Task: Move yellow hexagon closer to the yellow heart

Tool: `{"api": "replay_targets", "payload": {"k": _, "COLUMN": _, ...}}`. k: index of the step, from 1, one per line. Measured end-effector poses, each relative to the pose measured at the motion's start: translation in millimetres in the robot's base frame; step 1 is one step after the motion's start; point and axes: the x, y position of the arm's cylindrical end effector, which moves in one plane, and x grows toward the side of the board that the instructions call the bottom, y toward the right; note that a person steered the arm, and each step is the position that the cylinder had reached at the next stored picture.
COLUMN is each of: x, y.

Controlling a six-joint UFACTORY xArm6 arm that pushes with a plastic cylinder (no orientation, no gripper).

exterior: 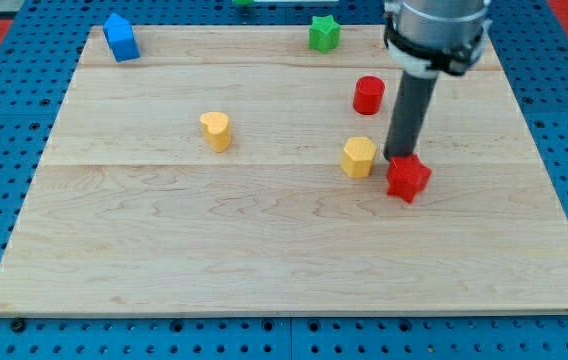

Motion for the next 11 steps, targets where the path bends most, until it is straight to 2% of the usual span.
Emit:
{"api": "replay_targets", "payload": {"k": 1, "x": 23, "y": -36}}
{"api": "replay_targets", "payload": {"k": 2, "x": -5, "y": -47}}
{"api": "replay_targets", "payload": {"k": 3, "x": 3, "y": -21}}
{"api": "replay_targets", "payload": {"k": 4, "x": -17, "y": -1}}
{"api": "replay_targets", "payload": {"k": 6, "x": -32, "y": -104}}
{"api": "replay_targets", "payload": {"k": 7, "x": -33, "y": -113}}
{"api": "replay_targets", "payload": {"k": 9, "x": -44, "y": -24}}
{"api": "replay_targets", "payload": {"k": 11, "x": -87, "y": -94}}
